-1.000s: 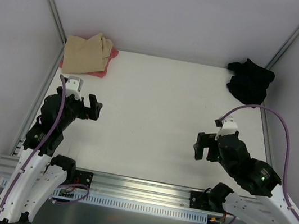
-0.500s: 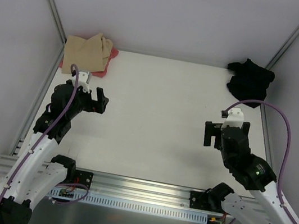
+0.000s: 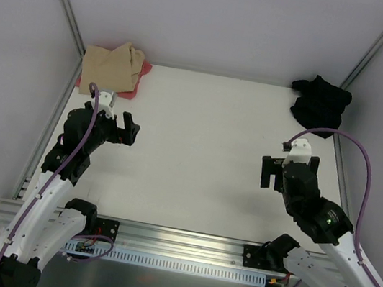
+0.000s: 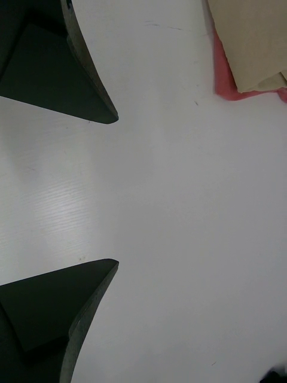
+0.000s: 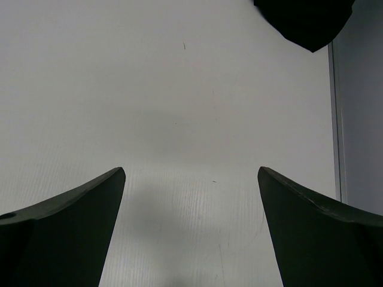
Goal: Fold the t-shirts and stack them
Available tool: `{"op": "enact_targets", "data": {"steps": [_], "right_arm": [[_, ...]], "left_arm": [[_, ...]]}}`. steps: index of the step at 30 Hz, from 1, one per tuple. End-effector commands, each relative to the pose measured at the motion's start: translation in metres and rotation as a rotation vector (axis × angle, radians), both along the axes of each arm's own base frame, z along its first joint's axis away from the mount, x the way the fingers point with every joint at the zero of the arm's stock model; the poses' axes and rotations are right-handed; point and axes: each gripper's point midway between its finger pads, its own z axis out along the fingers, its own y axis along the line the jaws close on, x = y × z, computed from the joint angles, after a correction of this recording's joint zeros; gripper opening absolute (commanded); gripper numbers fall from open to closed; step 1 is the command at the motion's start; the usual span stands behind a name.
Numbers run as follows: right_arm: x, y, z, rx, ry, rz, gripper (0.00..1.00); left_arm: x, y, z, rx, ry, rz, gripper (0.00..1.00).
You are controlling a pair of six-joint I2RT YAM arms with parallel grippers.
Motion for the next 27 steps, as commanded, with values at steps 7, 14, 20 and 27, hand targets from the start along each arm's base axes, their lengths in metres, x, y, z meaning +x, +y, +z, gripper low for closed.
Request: {"op": "enact_targets", "data": {"steps": [7, 14, 20, 27], "right_arm": [[-0.0008, -0.0108, 0.0129, 0.028, -0.071, -0.043, 1.0], [-0.0005, -0.0097, 0.0116, 0.028, -0.062, -0.043, 0.99], [-0.0007, -0.0091, 0.0112, 0.031, -0.061, -0.041, 0.99], [0.0, -0.0088, 0.0094, 0.024, -0.053, -0.043, 0.99]], "left_arm": [[0.0023, -0.0026, 0.0274, -0.02, -0.089, -0.021, 0.99], [0.0018, -0.0016, 0.0271, -0.017, -0.088, -0.017, 0.99], [0.0016, -0.0013, 0.0275, -0.015, -0.09, -0.016, 0.99], [0.0011, -0.0012, 0.028, -0.016, -0.092, -0.016, 0.99]]}}
